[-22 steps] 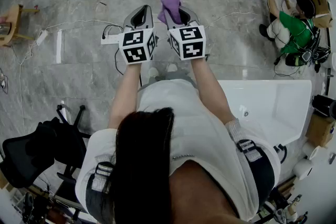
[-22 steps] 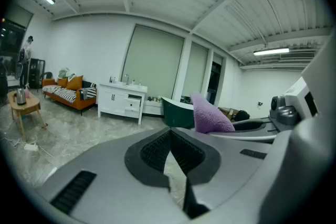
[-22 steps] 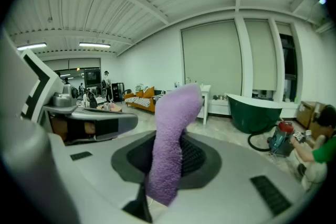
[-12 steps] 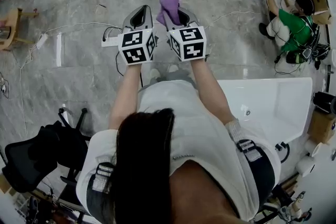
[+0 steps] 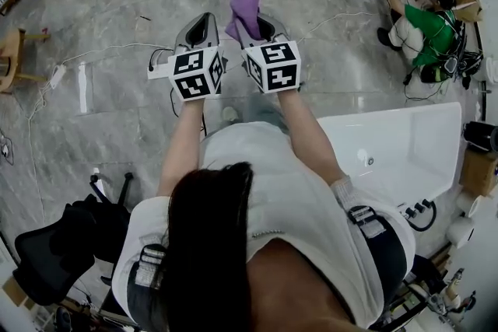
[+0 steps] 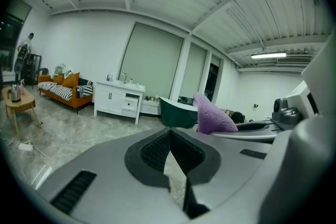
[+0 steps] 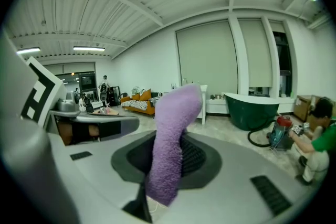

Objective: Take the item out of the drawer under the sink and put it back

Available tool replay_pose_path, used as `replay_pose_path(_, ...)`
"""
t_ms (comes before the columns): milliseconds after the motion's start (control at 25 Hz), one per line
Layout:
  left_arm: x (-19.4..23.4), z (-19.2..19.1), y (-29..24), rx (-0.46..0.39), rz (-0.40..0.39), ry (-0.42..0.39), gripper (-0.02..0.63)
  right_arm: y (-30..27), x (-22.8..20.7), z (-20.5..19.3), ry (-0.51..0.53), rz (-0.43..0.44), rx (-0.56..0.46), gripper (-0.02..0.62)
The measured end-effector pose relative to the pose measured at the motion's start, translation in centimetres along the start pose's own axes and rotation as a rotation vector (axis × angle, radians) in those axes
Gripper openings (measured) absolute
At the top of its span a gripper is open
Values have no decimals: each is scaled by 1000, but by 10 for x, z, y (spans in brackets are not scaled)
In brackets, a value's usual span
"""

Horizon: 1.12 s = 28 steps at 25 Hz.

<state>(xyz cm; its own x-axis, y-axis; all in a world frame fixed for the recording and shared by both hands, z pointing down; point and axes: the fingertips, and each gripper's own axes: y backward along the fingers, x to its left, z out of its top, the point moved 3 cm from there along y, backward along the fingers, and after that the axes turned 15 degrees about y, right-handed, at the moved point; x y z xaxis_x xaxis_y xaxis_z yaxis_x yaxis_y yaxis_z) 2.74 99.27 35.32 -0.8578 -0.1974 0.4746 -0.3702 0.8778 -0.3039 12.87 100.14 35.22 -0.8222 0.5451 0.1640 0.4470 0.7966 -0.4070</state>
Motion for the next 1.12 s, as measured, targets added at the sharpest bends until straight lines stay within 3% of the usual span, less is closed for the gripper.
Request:
replay_pose_path(280,-3,0,-16,-3,-10,17,3,-2,-17,-6,28,-27,37,104)
replay_pose_path(600,-6,3,-62,-3,6,15,3,-35,-49,-7,18,6,21,104)
replay_pose_path(1120,-19,55,-199,-16,51,23,3,-128,-167,12,9,50,26,104)
